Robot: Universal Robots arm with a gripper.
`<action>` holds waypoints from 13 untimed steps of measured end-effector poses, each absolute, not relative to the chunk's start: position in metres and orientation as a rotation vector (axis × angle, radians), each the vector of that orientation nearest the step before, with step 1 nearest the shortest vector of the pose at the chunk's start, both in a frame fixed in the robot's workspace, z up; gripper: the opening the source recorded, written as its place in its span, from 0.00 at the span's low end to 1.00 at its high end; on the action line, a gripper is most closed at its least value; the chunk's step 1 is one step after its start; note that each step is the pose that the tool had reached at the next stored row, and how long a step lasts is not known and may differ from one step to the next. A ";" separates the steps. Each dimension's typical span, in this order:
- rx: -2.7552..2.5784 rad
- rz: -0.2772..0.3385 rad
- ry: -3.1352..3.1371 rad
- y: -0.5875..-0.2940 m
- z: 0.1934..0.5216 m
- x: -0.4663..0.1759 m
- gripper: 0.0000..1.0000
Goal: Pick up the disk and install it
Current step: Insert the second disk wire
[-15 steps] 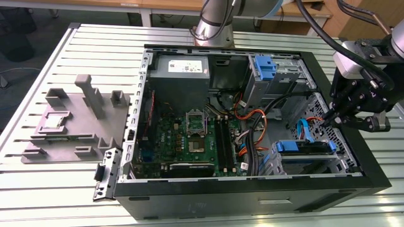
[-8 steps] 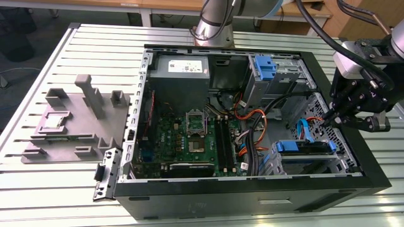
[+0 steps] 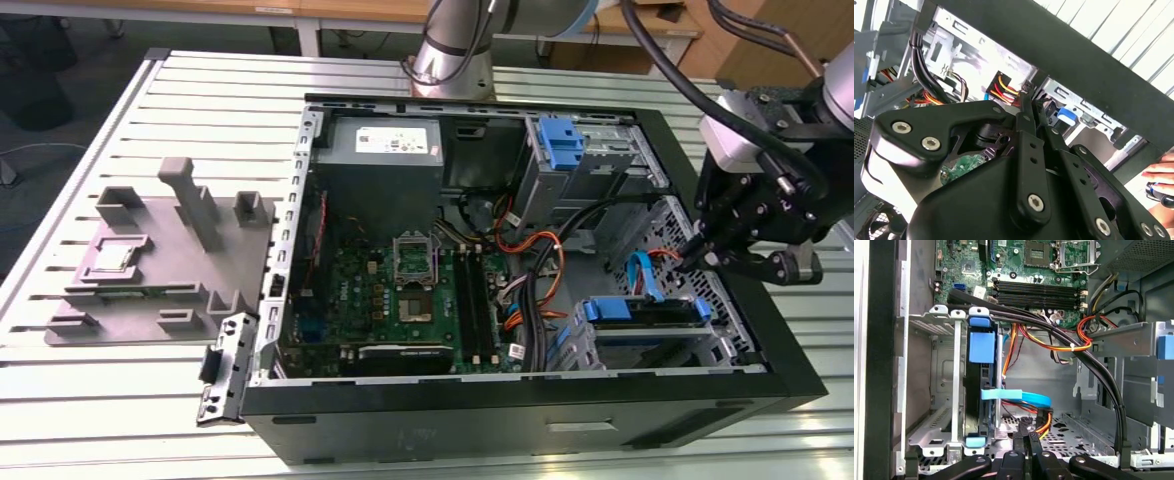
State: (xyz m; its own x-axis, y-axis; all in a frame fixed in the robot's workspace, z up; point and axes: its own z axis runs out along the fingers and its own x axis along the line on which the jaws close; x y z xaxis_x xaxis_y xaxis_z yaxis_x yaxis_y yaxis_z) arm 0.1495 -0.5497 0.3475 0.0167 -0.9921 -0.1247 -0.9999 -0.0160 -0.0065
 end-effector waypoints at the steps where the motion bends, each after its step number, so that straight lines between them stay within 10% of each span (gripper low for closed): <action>1: -2.172 0.128 2.136 -0.551 0.348 0.148 0.16; 13: -2.170 0.123 2.133 -0.574 0.348 0.139 0.16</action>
